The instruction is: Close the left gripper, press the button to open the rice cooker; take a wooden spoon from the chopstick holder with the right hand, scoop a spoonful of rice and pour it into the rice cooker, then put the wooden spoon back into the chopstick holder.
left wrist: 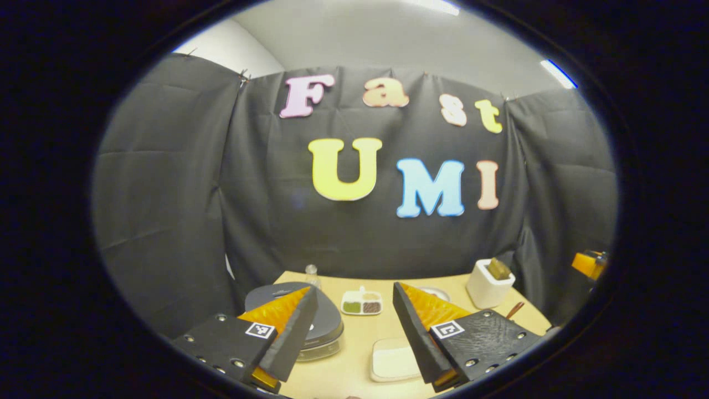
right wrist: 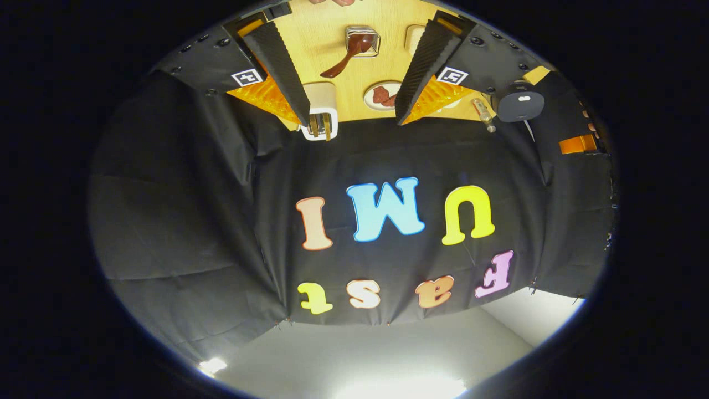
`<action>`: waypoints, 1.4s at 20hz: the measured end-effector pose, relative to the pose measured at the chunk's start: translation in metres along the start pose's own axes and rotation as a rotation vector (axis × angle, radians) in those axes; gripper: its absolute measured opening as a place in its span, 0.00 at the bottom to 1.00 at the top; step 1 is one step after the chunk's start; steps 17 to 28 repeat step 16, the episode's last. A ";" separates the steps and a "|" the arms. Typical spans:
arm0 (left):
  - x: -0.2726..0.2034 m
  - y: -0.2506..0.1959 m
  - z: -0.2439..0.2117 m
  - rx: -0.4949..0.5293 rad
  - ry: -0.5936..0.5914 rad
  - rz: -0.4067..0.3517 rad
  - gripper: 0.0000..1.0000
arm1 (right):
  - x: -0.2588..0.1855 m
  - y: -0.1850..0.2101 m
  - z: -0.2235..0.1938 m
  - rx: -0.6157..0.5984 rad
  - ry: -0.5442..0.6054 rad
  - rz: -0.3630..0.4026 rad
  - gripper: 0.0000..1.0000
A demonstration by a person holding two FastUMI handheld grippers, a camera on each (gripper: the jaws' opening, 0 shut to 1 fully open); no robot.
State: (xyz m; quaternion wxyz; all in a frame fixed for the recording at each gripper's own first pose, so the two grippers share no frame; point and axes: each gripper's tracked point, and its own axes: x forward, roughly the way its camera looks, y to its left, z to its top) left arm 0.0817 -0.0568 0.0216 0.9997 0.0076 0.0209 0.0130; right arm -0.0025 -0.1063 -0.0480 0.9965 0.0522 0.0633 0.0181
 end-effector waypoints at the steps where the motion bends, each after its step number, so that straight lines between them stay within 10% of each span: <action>1: -0.013 0.001 0.003 -0.008 -0.029 -0.005 0.85 | -0.008 -0.001 0.006 -0.007 -0.028 -0.009 0.98; 9: -0.064 -0.013 -0.021 -0.005 -0.077 -0.080 0.84 | -0.062 -0.014 0.004 -0.045 -0.111 -0.102 0.98; 28: -0.070 -0.004 -0.030 -0.001 -0.067 -0.077 0.84 | -0.067 0.014 0.000 -0.034 -0.086 -0.045 0.92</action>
